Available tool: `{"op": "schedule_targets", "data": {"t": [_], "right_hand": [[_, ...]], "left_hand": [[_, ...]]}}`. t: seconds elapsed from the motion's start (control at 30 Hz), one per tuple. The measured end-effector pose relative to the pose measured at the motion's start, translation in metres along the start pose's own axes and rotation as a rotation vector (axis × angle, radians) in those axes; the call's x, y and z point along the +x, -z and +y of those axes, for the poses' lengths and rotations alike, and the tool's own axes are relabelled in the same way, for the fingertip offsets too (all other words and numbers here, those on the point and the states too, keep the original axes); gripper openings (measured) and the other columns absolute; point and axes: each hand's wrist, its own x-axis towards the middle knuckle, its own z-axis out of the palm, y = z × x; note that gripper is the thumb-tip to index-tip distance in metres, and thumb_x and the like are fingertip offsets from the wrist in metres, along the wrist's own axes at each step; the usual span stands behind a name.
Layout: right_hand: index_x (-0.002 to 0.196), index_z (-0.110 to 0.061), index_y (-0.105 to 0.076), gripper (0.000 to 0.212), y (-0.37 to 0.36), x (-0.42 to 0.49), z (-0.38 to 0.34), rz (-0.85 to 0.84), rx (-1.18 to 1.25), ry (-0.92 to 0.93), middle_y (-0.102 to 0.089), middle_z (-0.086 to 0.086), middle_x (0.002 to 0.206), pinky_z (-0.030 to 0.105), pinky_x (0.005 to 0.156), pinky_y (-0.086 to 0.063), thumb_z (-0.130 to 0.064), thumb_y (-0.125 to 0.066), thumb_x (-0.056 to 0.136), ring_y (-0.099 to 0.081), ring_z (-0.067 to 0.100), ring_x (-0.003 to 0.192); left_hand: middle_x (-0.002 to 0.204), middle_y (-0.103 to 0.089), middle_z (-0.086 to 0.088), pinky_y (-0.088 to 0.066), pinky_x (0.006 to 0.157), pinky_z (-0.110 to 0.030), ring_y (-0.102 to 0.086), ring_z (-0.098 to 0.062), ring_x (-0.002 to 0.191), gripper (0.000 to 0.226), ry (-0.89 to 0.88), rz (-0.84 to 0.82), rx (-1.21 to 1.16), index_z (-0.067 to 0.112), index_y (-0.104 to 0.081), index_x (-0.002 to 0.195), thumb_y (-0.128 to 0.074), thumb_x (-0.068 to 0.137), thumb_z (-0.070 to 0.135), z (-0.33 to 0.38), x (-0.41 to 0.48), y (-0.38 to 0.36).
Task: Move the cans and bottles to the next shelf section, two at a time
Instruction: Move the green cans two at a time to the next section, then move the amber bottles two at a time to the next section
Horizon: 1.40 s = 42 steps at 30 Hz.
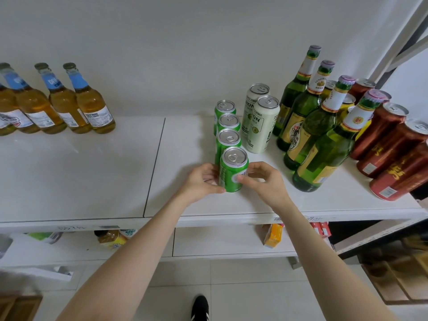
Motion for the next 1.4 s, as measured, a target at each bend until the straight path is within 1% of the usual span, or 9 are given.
{"op": "schedule_targets", "data": {"t": [0.13,0.23,0.37,0.5,0.6,0.77,1.23,1.33,1.4], "right_hand": [[0.114,-0.017,-0.066,0.052,0.004,-0.013,0.000,0.085,-0.320,0.089,-0.069,-0.008,0.110,0.032,0.086,-0.052,-0.045,-0.084,0.073,-0.064,0.013,0.101],[0.125,-0.012,-0.060,0.058,0.006,-0.027,0.003,0.164,-0.596,0.233,-0.066,0.002,0.120,0.039,0.089,-0.051,-0.045,-0.078,0.080,-0.061,0.022,0.109],[0.133,-0.008,-0.054,0.064,0.001,-0.048,0.004,0.241,-0.900,0.367,-0.062,0.013,0.128,0.050,0.090,-0.047,-0.041,-0.075,0.082,-0.057,0.036,0.115],[0.134,-0.008,-0.053,0.071,-0.013,-0.067,-0.001,0.257,-1.112,0.420,-0.056,0.020,0.137,0.053,0.092,-0.045,-0.043,-0.077,0.077,-0.056,0.040,0.118],[0.133,-0.008,-0.052,0.072,-0.032,-0.080,-0.011,0.253,-1.177,0.427,-0.053,0.021,0.141,0.054,0.097,-0.044,-0.045,-0.076,0.076,-0.055,0.040,0.123],[0.129,-0.004,-0.059,0.073,-0.074,-0.101,-0.028,0.230,-1.217,0.425,-0.058,0.022,0.136,0.058,0.096,-0.047,-0.043,-0.081,0.072,-0.057,0.041,0.122],[0.124,-0.009,-0.064,0.078,-0.256,-0.155,-0.074,0.206,-1.198,0.370,-0.063,0.018,0.131,0.058,0.092,-0.050,-0.043,-0.090,0.059,-0.062,0.037,0.117],[0.130,-0.011,-0.060,0.077,-0.286,-0.158,-0.082,0.191,-1.213,0.362,-0.059,0.016,0.138,0.059,0.099,-0.046,-0.047,-0.085,0.067,-0.057,0.036,0.125],[0.141,-0.014,-0.049,0.075,-0.302,-0.157,-0.087,0.175,-1.229,0.372,-0.047,0.014,0.151,0.057,0.110,-0.035,-0.050,-0.073,0.079,-0.045,0.033,0.138]], "left_hand": [[0.110,-0.062,-0.005,-0.044,0.093,-0.019,-0.058,-0.017,0.107,0.047,-0.036,0.050,0.218,0.012,-0.062,0.112,-0.082,0.072,-0.002,-0.004,-0.016,0.013],[0.122,-0.062,-0.004,-0.039,0.095,-0.020,-0.056,-0.018,0.116,0.045,-0.143,0.120,0.514,0.009,-0.061,0.123,-0.078,0.081,0.014,-0.010,-0.034,0.025],[0.138,-0.054,-0.011,-0.036,0.108,-0.038,-0.046,-0.031,0.130,0.052,-0.252,0.261,0.862,0.010,-0.056,0.132,-0.070,0.086,0.028,-0.020,-0.068,0.038],[0.156,-0.034,-0.016,-0.018,0.119,-0.048,-0.026,-0.034,0.147,0.060,-0.232,0.336,1.146,0.014,-0.046,0.143,-0.061,0.090,0.039,-0.026,-0.103,0.055],[0.163,-0.019,-0.012,-0.008,0.121,-0.048,-0.011,-0.030,0.152,0.062,-0.196,0.362,1.244,0.019,-0.033,0.150,-0.051,0.095,0.043,-0.027,-0.124,0.074],[0.165,-0.010,-0.010,-0.005,0.123,-0.048,-0.003,-0.028,0.153,0.066,-0.137,0.391,1.288,0.022,-0.023,0.154,-0.042,0.098,0.050,-0.029,-0.153,0.112],[0.166,-0.005,-0.010,-0.003,0.123,-0.049,0.001,-0.028,0.153,0.069,-0.061,0.351,1.391,0.023,-0.015,0.156,-0.037,0.098,0.053,-0.055,-0.231,0.279],[0.166,-0.005,-0.010,-0.003,0.123,-0.049,0.001,-0.028,0.153,0.069,-0.061,0.355,1.401,0.023,-0.016,0.156,-0.037,0.098,0.054,-0.058,-0.236,0.305],[0.165,-0.006,-0.010,-0.004,0.123,-0.050,0.001,-0.028,0.153,0.069,-0.059,0.361,1.407,0.023,-0.016,0.156,-0.037,0.098,0.053,-0.059,-0.235,0.319]]}}
